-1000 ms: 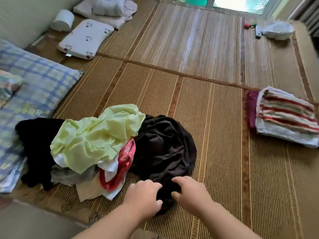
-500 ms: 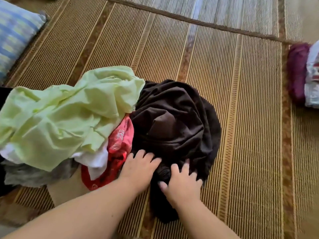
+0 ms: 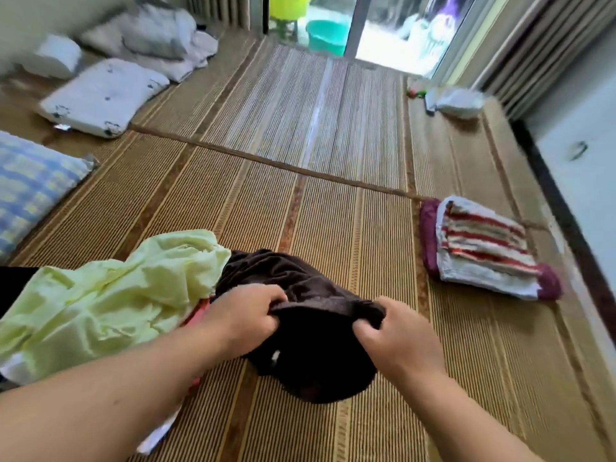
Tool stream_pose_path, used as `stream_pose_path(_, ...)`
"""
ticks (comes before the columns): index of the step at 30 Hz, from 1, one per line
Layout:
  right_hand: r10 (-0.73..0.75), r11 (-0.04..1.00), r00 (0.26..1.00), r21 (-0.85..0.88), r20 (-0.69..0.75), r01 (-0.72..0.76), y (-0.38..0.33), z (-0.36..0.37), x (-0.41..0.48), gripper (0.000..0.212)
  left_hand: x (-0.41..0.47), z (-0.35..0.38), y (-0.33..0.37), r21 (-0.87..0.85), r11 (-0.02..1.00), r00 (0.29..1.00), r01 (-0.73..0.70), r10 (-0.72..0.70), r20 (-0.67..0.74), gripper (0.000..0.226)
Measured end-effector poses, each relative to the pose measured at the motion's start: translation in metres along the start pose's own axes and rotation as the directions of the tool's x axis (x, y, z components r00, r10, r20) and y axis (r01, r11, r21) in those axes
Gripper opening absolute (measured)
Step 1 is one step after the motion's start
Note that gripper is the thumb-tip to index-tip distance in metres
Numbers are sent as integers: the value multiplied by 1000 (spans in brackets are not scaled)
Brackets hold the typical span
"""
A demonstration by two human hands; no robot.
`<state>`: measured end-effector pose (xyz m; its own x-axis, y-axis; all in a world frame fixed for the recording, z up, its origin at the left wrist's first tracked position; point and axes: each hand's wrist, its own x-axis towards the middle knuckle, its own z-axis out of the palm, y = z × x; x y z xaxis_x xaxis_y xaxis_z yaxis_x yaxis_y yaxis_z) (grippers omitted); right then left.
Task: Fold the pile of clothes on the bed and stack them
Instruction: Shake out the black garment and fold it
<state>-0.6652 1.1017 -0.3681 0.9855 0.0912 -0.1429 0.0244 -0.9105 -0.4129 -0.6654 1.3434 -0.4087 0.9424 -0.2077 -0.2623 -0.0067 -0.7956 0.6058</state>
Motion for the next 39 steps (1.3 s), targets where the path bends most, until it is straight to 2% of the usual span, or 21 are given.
stream_pose_path(3, 6, 993, 986, 113, -169, 14, -23, -77, -7, 14, -10, -74, 78, -138, 989, 986, -58, 35, -162, 13)
stream_pose_path(6, 8, 978, 942, 201, -335, 64, -43, -141, -22, 13, -30, -136, 155, -135, 981, 958, -140, 99, -270, 14)
stream_pose_path(10, -40, 929, 882, 307, -470, 205, -77, -210, -51, 42, -67, -197, 244, -108, 964, 900, -243, 183, -397, 17)
stream_pose_path(12, -69, 923, 860, 294, -505, 247, -94, -239, -61, 45, -82, -221, 279, -49, 962, 868, -268, 219, -445, 19)
stream_pose_path(15, -115, 964, 860, 155, -497, 218, -109, -271, -71, 23, -103, -252, 319, 86, 961, 831, -263, 271, -486, 18)
stream_pose_path(18, -85, 984, 871, 99, -484, 150, -108, -294, -79, 19, -118, -289, 342, 220, 957, 792, -190, 282, -542, 10)
stream_pose_path(22, -39, 987, 953, 135, -302, 83, -99, -325, -84, 16, -134, -333, 343, 355, 933, 736, -57, 279, -616, 5)
stream_pose_path(25, -12, 994, 970, 99, -243, 37, -90, -372, -88, 14, -149, -358, 333, 431, 902, 757, -23, 297, -582, 6)
stream_pose_path(29, -6, 963, 932, 250, -364, 104, -89, -446, -93, 16, -168, -384, 319, 464, 881, 847, -89, 312, -431, 7)
stream_pose_path(33, -40, 890, 830, 358, -557, 283, -103, -505, -103, 17, -178, -403, 319, 349, 929, 846, -120, 280, -453, 10)
stream_pose_path(34, -74, 907, 786, 286, -613, 308, -106, -515, -103, 17, -178, -407, 321, 336, 935, 836, -111, 271, -477, 11)
stream_pose_path(35, -133, 952, 725, 115, -675, 282, -110, -525, -103, 18, -178, -410, 325, 320, 941, 820, -105, 264, -507, 12)
stream_pose_path(37, -280, 958, 600, -261, -750, 121, -116, -536, -105, 25, -176, -416, 334, 273, 958, 776, -94, 242, -583, 18)
stream_pose_path(38, -322, 935, 580, -346, -748, 72, -117, -541, -106, 27, -176, -421, 338, 263, 961, 746, -84, 235, -623, 22)
stream_pose_path(39, -339, 925, 609, -373, -717, 75, -117, -545, -108, 26, -177, -424, 341, 260, 963, 728, -77, 232, -645, 23)
